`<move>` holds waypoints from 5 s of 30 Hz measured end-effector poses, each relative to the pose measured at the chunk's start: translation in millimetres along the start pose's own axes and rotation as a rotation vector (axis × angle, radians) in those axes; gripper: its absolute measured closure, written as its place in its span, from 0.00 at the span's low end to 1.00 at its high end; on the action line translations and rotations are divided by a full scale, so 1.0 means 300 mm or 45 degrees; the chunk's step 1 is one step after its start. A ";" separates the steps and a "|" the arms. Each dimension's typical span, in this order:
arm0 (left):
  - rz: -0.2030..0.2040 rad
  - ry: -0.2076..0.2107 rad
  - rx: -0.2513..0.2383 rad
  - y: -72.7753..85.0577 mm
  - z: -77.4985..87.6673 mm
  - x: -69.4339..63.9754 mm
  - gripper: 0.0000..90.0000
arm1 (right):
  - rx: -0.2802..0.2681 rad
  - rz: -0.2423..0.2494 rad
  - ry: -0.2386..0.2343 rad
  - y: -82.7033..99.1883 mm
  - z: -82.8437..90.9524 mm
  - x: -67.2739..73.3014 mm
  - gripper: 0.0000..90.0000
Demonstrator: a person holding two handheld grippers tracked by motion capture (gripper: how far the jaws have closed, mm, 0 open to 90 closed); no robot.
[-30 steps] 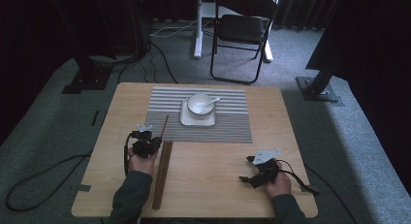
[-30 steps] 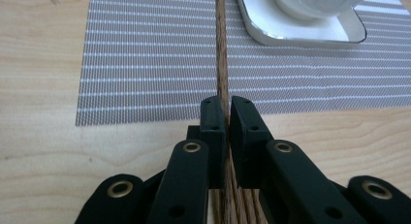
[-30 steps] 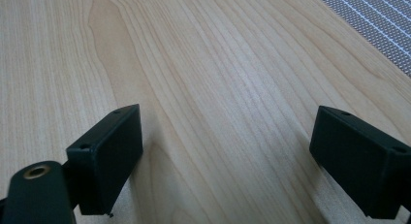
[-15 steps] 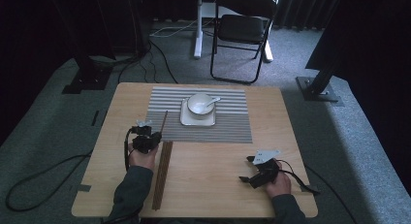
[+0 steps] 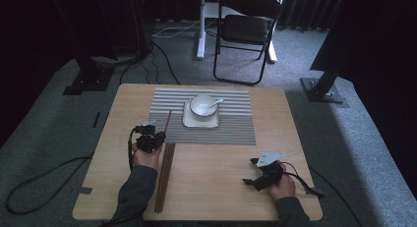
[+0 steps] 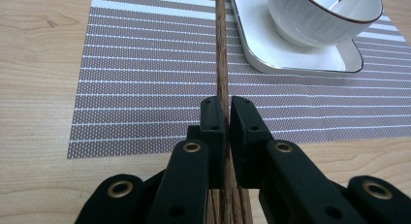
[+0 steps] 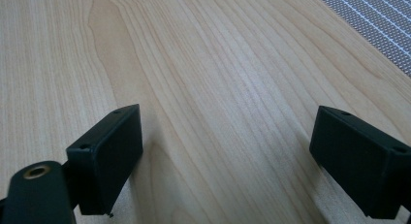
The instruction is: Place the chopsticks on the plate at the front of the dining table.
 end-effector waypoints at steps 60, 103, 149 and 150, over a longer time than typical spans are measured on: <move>0.091 0.030 -0.021 -0.120 -0.057 -0.016 0.94 | 0.000 0.000 0.000 0.000 0.000 0.000 0.12; 0.099 0.045 -0.001 -0.175 -0.132 -0.071 0.94 | 0.000 0.000 0.000 0.000 0.000 0.000 0.12; 0.151 0.071 0.016 -0.264 -0.224 -0.135 0.94 | -0.001 -0.003 0.003 0.000 -0.001 0.000 0.12; 0.149 0.071 0.016 -0.266 -0.225 -0.137 0.94 | -0.001 -0.003 0.003 0.000 -0.001 0.000 0.12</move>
Point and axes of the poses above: each handheld gripper's, and its own axes: z roughly backward along the jaws, y roughly out of its underside, x roughly to its left, the point moved 7 cm from there along -z, roughly forward along the jaws, and after that the axes turned 11 degrees about x, right-handed, at the moved point
